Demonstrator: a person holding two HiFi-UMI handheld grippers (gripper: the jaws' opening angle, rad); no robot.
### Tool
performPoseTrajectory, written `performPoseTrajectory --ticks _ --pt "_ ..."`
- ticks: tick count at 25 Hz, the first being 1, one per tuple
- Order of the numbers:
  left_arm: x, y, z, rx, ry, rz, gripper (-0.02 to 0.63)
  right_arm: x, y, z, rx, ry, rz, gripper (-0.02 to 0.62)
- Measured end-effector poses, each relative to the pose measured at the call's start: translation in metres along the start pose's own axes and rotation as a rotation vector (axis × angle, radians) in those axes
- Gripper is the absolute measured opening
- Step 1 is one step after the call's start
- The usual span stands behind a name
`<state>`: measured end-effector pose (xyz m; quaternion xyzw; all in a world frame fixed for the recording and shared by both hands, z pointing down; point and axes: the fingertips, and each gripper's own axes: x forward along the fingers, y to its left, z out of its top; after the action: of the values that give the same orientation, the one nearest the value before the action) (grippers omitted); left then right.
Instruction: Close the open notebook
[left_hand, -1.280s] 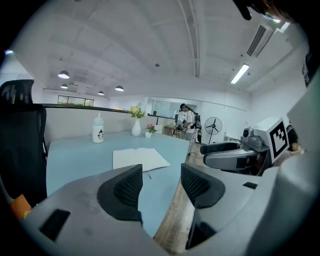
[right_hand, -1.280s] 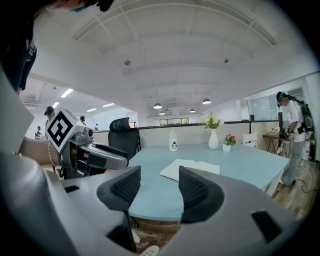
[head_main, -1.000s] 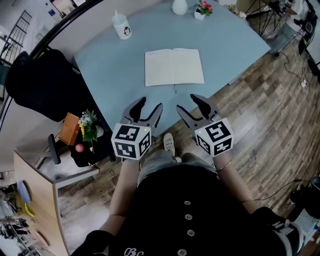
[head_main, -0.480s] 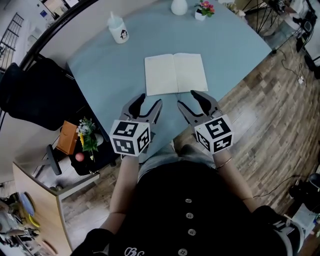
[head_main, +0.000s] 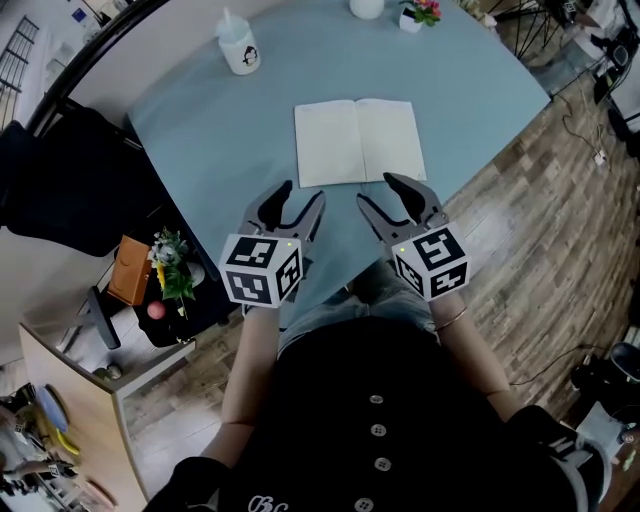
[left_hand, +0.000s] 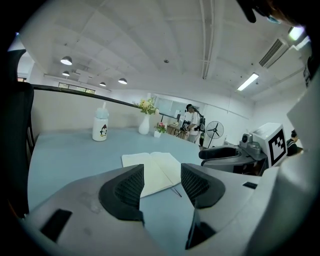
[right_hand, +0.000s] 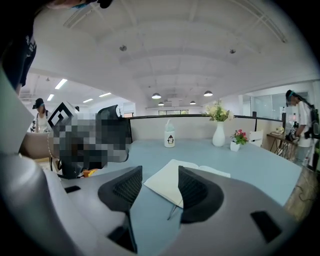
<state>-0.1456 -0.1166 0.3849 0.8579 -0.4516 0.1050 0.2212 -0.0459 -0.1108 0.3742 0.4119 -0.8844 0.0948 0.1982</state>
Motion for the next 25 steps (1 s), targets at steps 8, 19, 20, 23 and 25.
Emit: performPoseTrajectory --ticks 8,19,20,23,25 --pt "0.004 0.010 -0.007 -0.016 0.024 0.015 0.227 0.012 -0.002 -0.006 0.005 0.038 0.015 0.212" --pt "0.012 0.018 -0.024 -0.017 0.054 0.068 0.227 0.025 -0.008 -0.007 -0.059 0.080 0.049 0.212" --pt "0.011 0.018 -0.027 -0.006 0.058 0.080 0.227 0.025 -0.009 -0.008 -0.062 0.087 0.053 0.212" --pt "0.013 0.017 -0.034 -0.034 0.064 0.085 0.227 0.029 -0.011 -0.012 -0.077 0.114 0.072 0.212" --pt "0.015 0.017 -0.038 -0.060 0.068 0.081 0.227 0.032 -0.012 -0.015 -0.092 0.133 0.089 0.212"
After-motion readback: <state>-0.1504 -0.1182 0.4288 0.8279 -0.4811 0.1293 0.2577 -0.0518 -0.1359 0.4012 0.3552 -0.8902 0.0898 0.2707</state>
